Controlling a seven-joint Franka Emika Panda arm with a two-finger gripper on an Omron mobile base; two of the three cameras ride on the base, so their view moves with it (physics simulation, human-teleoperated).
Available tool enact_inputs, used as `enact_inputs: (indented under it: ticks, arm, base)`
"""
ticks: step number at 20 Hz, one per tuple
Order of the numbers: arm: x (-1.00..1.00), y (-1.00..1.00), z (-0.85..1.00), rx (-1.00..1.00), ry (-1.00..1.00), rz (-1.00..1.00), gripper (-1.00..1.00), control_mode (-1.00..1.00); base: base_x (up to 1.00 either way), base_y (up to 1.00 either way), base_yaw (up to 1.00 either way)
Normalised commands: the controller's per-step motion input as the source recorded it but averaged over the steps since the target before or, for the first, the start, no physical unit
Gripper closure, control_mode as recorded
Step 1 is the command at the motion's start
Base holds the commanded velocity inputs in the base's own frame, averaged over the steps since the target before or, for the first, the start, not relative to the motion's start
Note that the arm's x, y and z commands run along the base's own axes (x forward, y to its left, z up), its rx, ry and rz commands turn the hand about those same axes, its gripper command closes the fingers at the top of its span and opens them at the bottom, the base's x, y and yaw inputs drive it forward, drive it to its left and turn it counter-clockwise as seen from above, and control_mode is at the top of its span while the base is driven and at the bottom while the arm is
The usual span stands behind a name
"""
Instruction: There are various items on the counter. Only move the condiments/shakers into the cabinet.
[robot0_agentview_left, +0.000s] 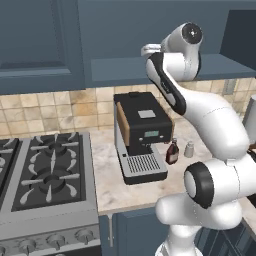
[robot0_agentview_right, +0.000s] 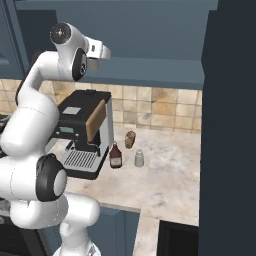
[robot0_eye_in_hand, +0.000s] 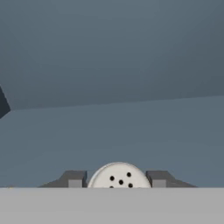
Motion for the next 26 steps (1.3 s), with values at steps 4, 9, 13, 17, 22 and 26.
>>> enact_inputs:
  ticks: [4,9,13,17,22,26]
  arm:
    - [0.58,0.0,-0.39,-0.02,0.0,0.0,1.0,-1.0]
    - [0.52,0.0,-0.27,-0.01,0.0,0.0,1.0,-1.0]
    - [0.48,0.0,-0.13,-0.02,0.0,0.0,1.0,-1.0]
    - [0.31,0.0,-0.16,-0.07,0.0,0.0,-1.0,-1.0]
    - [0.22,0.0,-0.17,-0.06,-0.03,0.0,-1.0,-1.0]
    - [0.24,0.0,-0.06,-0.03,-0.01,0.0,-1.0,-1.0]
  base:
    - [0.0,0.0,0.0]
    - [0.0,0.0,0.0]
    - [0.0,0.0,0.0]
    - [0.0,0.0,0.0]
    - [0.0,0.0,0.0]
    - [0.0,0.0,0.0]
